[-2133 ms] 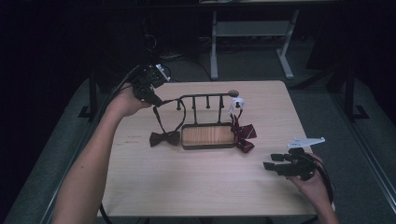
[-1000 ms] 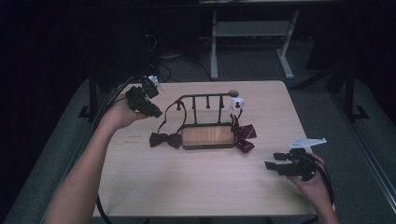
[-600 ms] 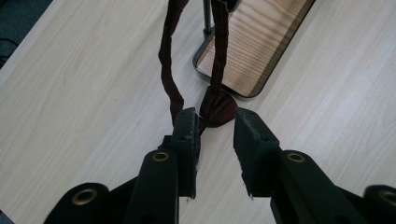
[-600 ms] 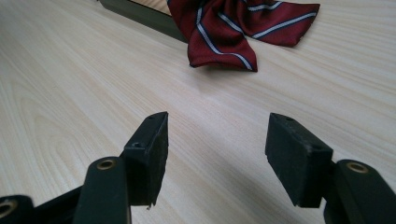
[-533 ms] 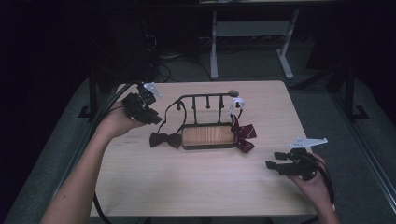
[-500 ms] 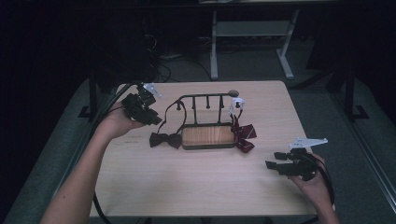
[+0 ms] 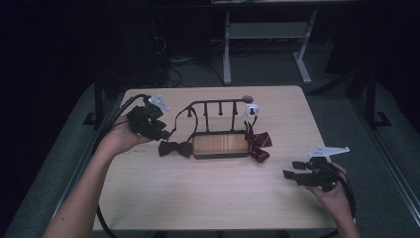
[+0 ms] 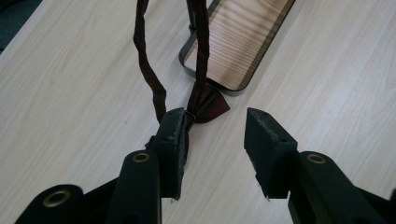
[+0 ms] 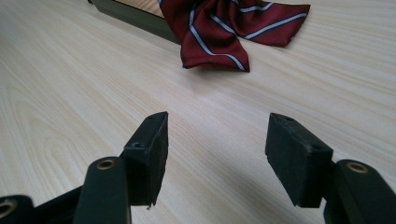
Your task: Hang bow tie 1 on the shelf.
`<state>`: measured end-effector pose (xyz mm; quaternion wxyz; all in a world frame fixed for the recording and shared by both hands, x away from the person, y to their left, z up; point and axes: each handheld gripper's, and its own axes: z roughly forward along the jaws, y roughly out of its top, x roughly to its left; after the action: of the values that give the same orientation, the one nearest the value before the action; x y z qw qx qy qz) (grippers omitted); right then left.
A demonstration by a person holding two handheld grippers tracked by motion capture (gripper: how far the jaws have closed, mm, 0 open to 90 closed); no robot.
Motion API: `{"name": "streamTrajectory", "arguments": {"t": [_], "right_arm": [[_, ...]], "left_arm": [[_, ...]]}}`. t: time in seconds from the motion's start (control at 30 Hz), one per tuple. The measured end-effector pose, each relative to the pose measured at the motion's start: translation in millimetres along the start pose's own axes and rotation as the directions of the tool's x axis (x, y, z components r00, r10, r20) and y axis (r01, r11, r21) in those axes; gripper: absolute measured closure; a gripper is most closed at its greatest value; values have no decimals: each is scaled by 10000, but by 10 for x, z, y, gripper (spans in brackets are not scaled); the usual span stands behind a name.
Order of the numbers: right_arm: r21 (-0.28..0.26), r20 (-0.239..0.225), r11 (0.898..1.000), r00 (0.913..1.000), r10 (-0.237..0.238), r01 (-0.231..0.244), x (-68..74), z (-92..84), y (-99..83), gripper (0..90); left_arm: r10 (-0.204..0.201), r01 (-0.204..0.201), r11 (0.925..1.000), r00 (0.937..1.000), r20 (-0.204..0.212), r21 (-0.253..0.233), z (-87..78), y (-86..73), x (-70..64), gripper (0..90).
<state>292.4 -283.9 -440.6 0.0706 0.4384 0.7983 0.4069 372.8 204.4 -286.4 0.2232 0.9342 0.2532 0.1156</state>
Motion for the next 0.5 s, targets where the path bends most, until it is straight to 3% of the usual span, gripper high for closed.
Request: {"name": "streamTrajectory", "arguments": {"t": [0.5], "right_arm": [[-15, 68, 10000, 10000, -71, 72, -17, -1, -6, 392]], "left_arm": [[-57, 64, 9993, 9998, 196, -360, 71, -168, -89, 486]]}}
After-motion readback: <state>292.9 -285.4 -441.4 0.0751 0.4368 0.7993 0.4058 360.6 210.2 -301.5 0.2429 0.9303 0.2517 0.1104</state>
